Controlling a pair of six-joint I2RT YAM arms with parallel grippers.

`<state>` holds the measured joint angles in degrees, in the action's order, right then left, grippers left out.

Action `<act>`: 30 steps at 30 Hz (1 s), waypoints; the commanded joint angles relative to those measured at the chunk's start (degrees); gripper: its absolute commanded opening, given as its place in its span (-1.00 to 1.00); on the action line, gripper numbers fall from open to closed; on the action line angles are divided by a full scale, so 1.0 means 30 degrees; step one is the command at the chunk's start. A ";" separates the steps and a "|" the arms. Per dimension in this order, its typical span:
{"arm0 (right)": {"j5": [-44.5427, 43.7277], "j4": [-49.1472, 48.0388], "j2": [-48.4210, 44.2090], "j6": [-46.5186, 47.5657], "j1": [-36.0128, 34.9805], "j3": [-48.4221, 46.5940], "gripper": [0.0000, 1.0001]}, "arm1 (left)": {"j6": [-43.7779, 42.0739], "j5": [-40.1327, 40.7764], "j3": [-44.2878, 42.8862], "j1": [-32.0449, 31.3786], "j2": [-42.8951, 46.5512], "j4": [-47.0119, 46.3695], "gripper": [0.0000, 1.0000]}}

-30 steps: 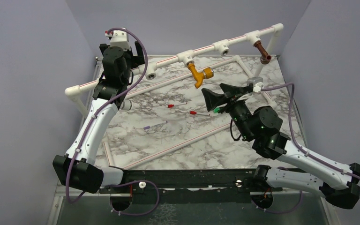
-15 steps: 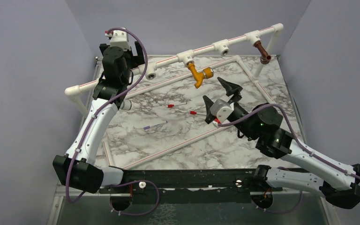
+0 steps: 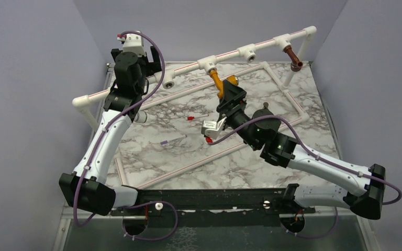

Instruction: Install the water faucets

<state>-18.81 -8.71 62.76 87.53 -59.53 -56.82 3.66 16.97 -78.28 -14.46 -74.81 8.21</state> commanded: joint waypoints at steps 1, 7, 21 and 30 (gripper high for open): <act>-0.2276 -0.3078 0.1071 0.4991 -0.0050 -0.0071 0.63 | 0.0304 -0.0734 0.0986 0.0110 -0.1133 0.2735 0.94; -0.3083 -0.3448 0.2252 0.4661 -0.0050 -0.0634 0.35 | 0.0314 -0.0802 0.0957 0.0103 -0.1170 0.2743 0.94; -0.4853 -0.5444 0.3759 0.2996 0.0182 -0.0941 -0.29 | 0.0340 -0.0864 0.0935 0.0103 -0.1204 0.2739 0.94; -0.4607 -0.5304 0.3951 -0.2055 0.0184 -0.1790 -0.99 | 0.0334 -0.0827 0.0928 0.0102 -0.1213 0.2767 0.94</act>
<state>-30.52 -22.92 74.08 92.18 -59.57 -58.98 3.86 16.88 -78.37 -14.35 -75.09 7.66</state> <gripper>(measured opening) 0.255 0.973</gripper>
